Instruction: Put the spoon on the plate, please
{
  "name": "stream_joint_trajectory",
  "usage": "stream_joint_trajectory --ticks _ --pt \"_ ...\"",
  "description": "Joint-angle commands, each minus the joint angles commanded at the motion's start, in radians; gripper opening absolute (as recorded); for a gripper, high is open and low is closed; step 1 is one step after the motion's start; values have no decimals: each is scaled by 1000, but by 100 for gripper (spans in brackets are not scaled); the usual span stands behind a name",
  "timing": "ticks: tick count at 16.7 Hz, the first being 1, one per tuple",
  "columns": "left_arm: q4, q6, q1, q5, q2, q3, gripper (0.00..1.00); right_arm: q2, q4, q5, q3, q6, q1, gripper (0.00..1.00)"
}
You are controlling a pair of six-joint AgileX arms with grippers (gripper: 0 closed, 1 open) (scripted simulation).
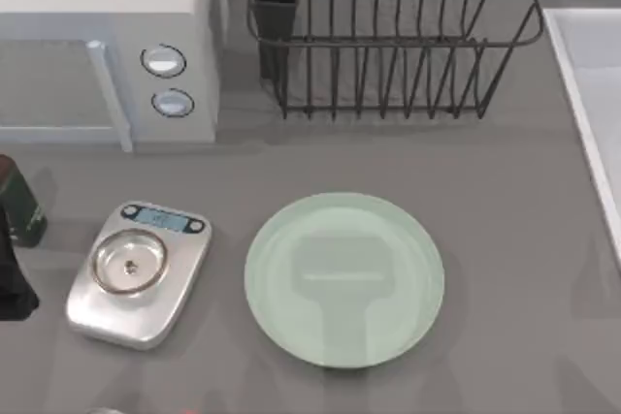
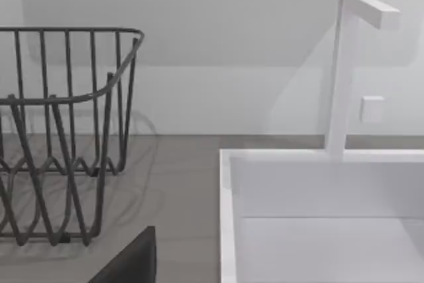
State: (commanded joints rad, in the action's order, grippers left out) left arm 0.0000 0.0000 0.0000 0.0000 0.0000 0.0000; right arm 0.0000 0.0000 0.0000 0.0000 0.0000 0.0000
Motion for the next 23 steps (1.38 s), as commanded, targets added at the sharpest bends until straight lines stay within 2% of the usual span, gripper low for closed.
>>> stream_joint_trajectory --ticks 4,8,11,18,23 --pt "0 0 0 0 0 0 100 33 -28 1 26 -33 -14 100" --pt "0 0 0 0 0 0 100 214 -172 -1 157 -224 -83 100" --pt "0 0 0 0 0 0 100 436 -338 -2 291 -477 -156 100" --pt "0 0 0 0 0 0 100 1016 -773 1 616 -1178 -346 100" --pt "0 0 0 0 0 0 100 1297 -989 0 807 -1506 -448 100"
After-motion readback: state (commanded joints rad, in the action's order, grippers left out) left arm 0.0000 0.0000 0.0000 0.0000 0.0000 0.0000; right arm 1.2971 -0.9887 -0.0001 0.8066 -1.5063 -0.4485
